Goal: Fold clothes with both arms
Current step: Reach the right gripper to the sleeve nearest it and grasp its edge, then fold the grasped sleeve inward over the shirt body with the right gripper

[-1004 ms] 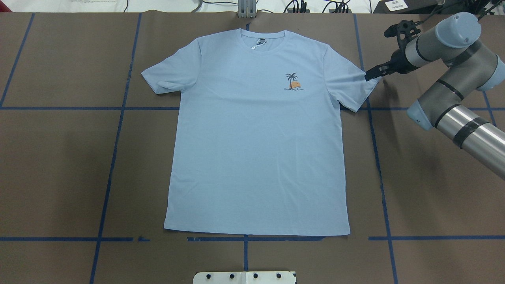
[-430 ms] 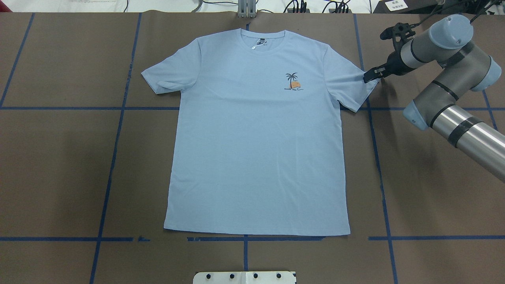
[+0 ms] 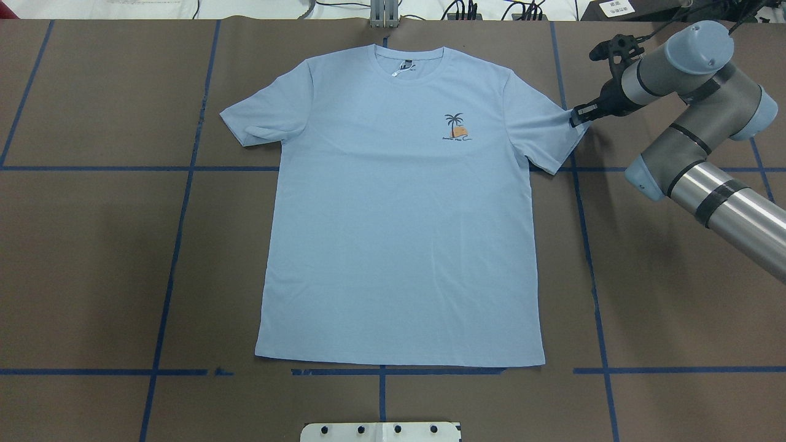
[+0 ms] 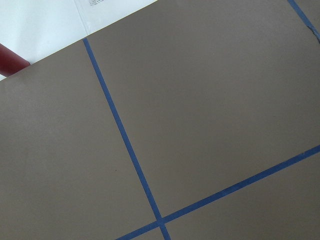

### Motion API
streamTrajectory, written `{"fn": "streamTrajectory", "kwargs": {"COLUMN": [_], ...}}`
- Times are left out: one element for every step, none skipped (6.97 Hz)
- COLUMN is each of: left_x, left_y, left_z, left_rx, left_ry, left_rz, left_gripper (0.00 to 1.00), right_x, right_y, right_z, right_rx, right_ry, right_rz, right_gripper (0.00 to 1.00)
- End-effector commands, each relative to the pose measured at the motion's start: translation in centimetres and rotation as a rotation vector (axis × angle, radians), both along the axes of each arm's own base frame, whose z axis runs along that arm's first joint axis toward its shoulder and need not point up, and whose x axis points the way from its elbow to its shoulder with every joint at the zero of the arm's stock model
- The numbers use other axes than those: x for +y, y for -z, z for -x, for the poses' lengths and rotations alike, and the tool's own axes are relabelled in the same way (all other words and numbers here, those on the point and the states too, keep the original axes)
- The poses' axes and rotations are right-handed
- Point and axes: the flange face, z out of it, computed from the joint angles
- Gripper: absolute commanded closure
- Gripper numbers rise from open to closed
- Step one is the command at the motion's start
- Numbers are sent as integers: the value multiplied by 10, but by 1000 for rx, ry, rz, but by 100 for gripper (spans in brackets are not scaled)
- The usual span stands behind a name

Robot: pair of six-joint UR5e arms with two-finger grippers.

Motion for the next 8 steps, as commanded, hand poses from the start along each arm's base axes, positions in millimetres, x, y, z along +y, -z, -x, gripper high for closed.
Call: {"fn": "streamTrajectory", "kwargs": {"left_x": [-1, -1, -1, -1, -1, -1, -2, -1], "left_y": [1, 2, 1, 2, 2, 3, 5, 8], "left_z": [0, 0, 0, 0, 0, 0, 0, 1], "left_rx": [1, 1, 0, 1, 2, 2, 1, 0], "left_ry": [2, 2, 1, 1, 1, 1, 0, 1], "left_rz": [2, 0, 1, -1, -1, -2, -8, -15], "left_gripper": [0, 0, 0, 0, 0, 0, 0, 0], "right_x": [2, 5, 8, 13, 20, 32, 36, 35], "right_y": [7, 14, 24, 48, 77, 108, 163, 228], "right_z": [-2, -3, -4, -5, 10, 43, 99, 173], "right_rx": [-21, -39, -69, -116, -145, -177, -184, -100], "right_ry": [16, 28, 52, 33, 37, 46, -43, -164], "right_rz": [-2, -7, -4, 29, 27, 37, 60, 39], "right_gripper": [90, 94, 100, 100, 100, 100, 100, 100]}}
